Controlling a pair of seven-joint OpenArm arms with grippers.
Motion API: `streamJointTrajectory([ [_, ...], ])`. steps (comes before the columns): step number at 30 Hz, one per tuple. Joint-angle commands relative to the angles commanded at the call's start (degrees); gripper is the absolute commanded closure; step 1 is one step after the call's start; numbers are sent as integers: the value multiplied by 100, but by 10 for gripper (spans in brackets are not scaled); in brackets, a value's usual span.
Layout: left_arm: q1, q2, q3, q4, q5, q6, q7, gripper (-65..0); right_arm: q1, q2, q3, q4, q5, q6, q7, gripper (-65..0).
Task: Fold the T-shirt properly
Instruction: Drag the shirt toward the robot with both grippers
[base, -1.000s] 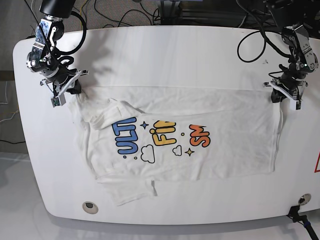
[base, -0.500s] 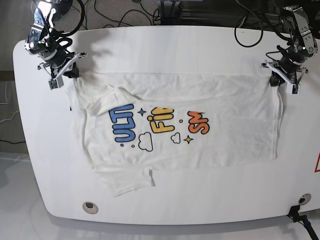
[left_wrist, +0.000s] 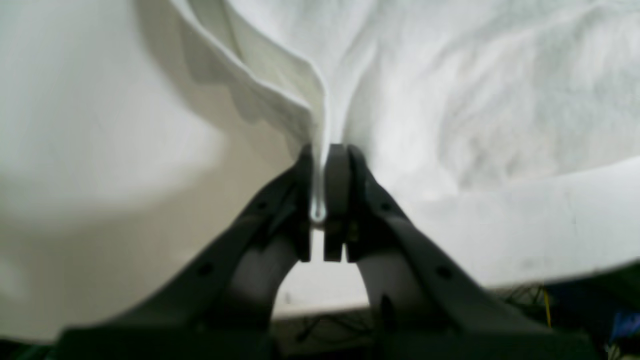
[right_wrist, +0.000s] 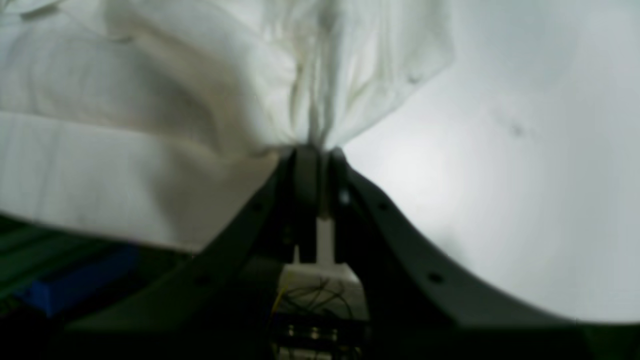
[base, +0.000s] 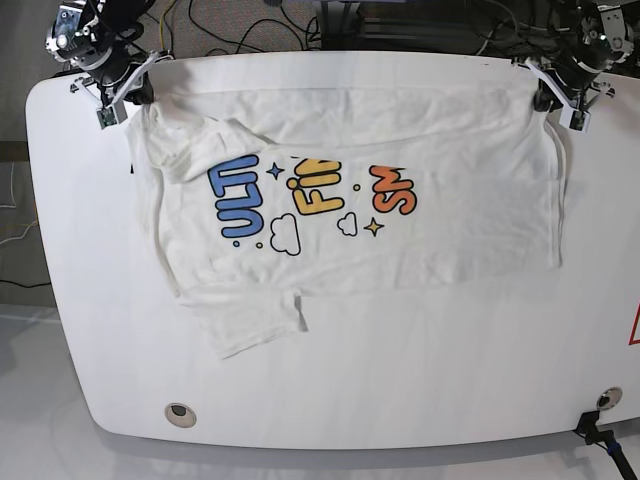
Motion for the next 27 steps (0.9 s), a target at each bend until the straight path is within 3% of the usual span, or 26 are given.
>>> streamJointTrajectory([
  [20, 220, -141, -158, 158, 35, 0, 0, 0, -141, 0, -9, 26, 0, -26, -9, 0],
  [23, 202, -141, -211, 158, 35, 0, 0, -186, -141, 0, -9, 35, 0, -35, -9, -91],
  [27, 185, -149, -334, 158, 35, 0, 0, -291, -132, 26, -9, 35, -35, -44, -18, -206],
])
